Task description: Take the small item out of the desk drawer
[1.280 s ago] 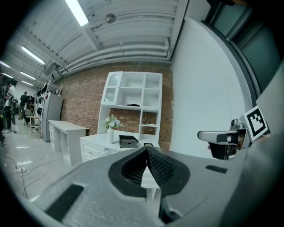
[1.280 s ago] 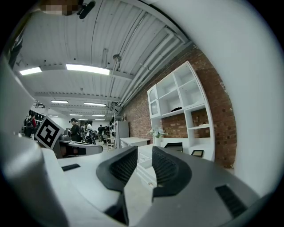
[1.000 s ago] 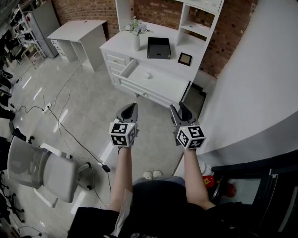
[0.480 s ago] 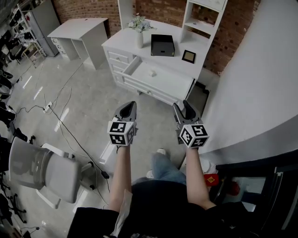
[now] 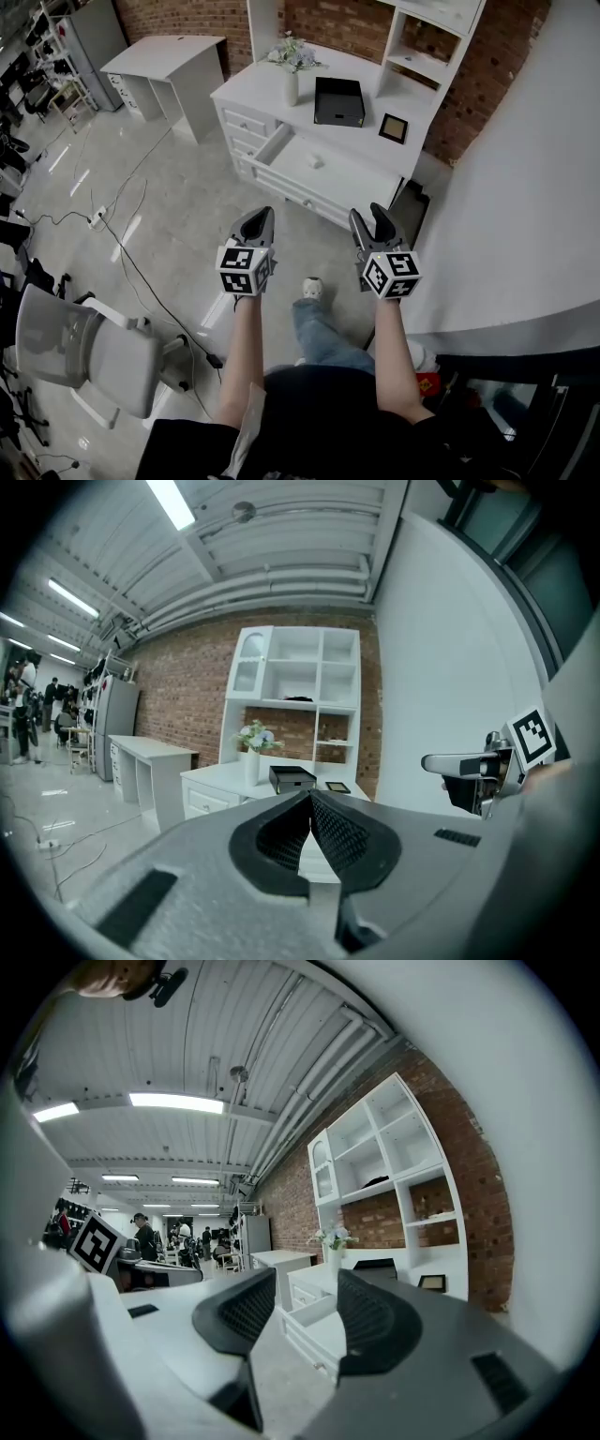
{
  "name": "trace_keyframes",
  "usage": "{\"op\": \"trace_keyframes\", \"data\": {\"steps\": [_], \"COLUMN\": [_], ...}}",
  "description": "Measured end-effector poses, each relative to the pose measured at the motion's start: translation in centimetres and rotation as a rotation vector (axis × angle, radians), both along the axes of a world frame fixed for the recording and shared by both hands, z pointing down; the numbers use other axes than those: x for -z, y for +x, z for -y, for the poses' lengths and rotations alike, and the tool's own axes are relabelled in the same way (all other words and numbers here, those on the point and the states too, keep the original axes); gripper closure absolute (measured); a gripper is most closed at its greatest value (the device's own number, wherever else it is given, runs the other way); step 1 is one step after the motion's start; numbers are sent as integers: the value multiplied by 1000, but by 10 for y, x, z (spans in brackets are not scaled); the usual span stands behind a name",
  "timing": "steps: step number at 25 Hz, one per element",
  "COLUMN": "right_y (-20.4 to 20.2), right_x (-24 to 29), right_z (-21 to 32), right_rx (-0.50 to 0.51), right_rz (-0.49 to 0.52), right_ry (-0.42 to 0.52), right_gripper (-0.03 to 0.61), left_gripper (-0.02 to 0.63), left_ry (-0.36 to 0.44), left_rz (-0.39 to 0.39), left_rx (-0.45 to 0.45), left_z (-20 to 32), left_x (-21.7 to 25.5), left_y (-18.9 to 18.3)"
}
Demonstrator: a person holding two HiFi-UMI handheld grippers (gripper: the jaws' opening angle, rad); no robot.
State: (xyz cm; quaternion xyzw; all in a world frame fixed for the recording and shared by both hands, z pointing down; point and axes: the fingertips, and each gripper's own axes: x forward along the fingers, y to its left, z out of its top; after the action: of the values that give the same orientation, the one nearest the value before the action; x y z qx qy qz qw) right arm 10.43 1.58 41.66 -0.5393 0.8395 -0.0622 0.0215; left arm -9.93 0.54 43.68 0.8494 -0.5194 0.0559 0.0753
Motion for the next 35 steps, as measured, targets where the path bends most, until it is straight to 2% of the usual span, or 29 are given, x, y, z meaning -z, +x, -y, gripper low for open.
{"op": "trace_keyframes", "data": {"steps": [12,26,35], "right_y": [-11,-20,-27], "right_x": [-17,-39,-55], "right_z": [136,338,396], "right_rx": [32,95,109], "right_rz": [0,-18,-21], "right_ry": [-33,-109,-155], "right_gripper": [393,393,392], "left_gripper": [604,604,604], "left_ry": [-42,-88,-127], "left_rz": [12,8,-4], "left_rx": [22,72,82], "left_z": [122,317,370], "left_x": [-18,-29,-40], "left_y": [-6,-12,-13]}}
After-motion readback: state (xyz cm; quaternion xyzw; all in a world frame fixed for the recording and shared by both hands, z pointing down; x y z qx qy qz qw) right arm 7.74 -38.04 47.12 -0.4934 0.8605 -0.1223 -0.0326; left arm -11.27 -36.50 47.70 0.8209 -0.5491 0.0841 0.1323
